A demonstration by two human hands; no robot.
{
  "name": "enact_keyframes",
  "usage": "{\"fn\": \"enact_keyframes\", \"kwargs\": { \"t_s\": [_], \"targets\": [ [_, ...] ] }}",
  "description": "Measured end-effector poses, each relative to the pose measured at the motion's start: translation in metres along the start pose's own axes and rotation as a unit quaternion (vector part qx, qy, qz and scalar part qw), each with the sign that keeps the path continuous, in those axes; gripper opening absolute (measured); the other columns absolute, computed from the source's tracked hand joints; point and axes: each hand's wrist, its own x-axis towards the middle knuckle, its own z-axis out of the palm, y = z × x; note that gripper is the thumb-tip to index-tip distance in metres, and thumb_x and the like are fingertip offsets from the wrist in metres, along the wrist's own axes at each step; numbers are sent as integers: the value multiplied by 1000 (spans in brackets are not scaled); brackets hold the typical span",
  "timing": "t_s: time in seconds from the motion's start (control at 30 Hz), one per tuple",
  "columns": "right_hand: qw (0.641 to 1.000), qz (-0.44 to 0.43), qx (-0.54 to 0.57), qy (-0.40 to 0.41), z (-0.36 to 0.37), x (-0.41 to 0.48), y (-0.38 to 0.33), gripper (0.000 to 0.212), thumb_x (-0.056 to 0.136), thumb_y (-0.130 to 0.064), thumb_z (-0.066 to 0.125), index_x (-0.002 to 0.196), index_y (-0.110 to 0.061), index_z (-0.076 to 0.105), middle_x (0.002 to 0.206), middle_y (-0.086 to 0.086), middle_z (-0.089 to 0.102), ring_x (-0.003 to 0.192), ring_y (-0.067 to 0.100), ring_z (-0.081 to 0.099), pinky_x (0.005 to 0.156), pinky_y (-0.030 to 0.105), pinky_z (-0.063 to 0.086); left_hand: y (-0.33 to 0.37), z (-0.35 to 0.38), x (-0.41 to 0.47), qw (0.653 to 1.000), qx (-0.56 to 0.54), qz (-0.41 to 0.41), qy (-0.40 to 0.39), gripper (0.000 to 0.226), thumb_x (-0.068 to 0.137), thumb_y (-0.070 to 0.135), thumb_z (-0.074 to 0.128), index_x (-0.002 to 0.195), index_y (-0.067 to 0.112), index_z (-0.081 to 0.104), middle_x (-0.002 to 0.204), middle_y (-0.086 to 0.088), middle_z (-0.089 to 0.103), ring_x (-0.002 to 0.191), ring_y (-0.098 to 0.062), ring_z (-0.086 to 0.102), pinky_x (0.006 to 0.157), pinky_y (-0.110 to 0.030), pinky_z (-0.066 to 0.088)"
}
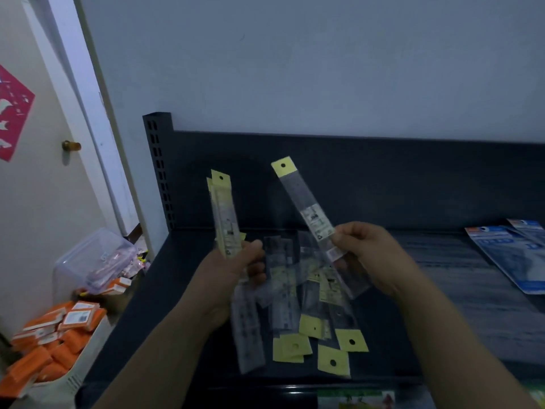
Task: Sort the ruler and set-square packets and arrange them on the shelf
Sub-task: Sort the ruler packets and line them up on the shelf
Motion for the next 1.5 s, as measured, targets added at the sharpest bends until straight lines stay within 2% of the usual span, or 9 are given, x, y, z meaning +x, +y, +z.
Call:
{"fn": "enact_keyframes", "kwargs": {
  "t_s": [0.23,0.47,0.6,0.77,0.83,1.0,1.1,1.23,1.5],
  "targets": [
    [996,52,38,-66,81,-22,-1,5,86,-8,66,90,-5,69,80,5,69,67,11,64,61,22,54,9,-5,11,1000,0,1,-15,25,91,16,63,111,3,64,94,-17,73,80,-28,71,62,-34,56],
    [998,29,16,-53,104,-49,9,4,84,-8,69,82,-8,73,72,6,69,62,14,64,61,24,56,7,-23,12,995,12,-55,-83,23,89,15,64,107,1,65,100,-14,74,81,-21,71,63,-31,58],
    [949,-48,-258,173,69,-47,27,15,92,-20,60,103,-20,70,100,-3,68,85,9,62,72,19,50,16,-37,15,993,-36,-78,-86,18,95,9,56,111,1,57,89,-16,73,79,-24,71,66,-35,60],
    [881,-39,-471,11,62,-31,53,38,99,-34,41,137,-32,48,151,4,31,140,25,26,113,46,27,18,-49,19,989,-54,-109,-88,15,95,4,53,110,1,56,76,-13,70,62,-20,68,55,-31,59],
    [868,-63,-492,-31,67,-27,59,37,98,-39,38,130,-33,55,145,-1,38,134,19,35,110,46,30,16,-50,20,986,-62,-121,-93,14,95,3,52,108,1,57,73,-12,70,60,-20,68,54,-31,58],
    [949,-32,-307,-69,67,-44,49,20,94,-22,57,101,-31,74,137,-16,50,121,-12,46,97,9,39,12,-50,22,984,-69,-128,-104,12,96,3,50,106,2,56,69,-11,70,58,-19,68,54,-31,58],
    [931,-47,-356,60,53,-47,47,22,92,-23,59,113,-19,67,129,-13,48,121,3,48,95,17,39,12,-49,21,983,-68,-128,-109,12,96,3,50,106,2,56,70,-12,71,59,-20,68,54,-32,58],
    [847,70,-504,153,43,-49,44,30,80,-41,66,92,-15,59,93,2,55,87,21,56,61,26,40,11,-47,19,985,-54,-128,-106,12,96,4,50,105,1,57,72,-13,70,61,-21,68,55,-32,59],
    [888,164,-397,163,19,-40,34,19,85,-21,62,73,-7,57,65,6,60,55,16,55,50,23,40,16,-38,11,985,-43,-132,-105,13,95,4,51,105,0,59,73,-14,71,63,-21,69,57,-34,60]
  ]
}}
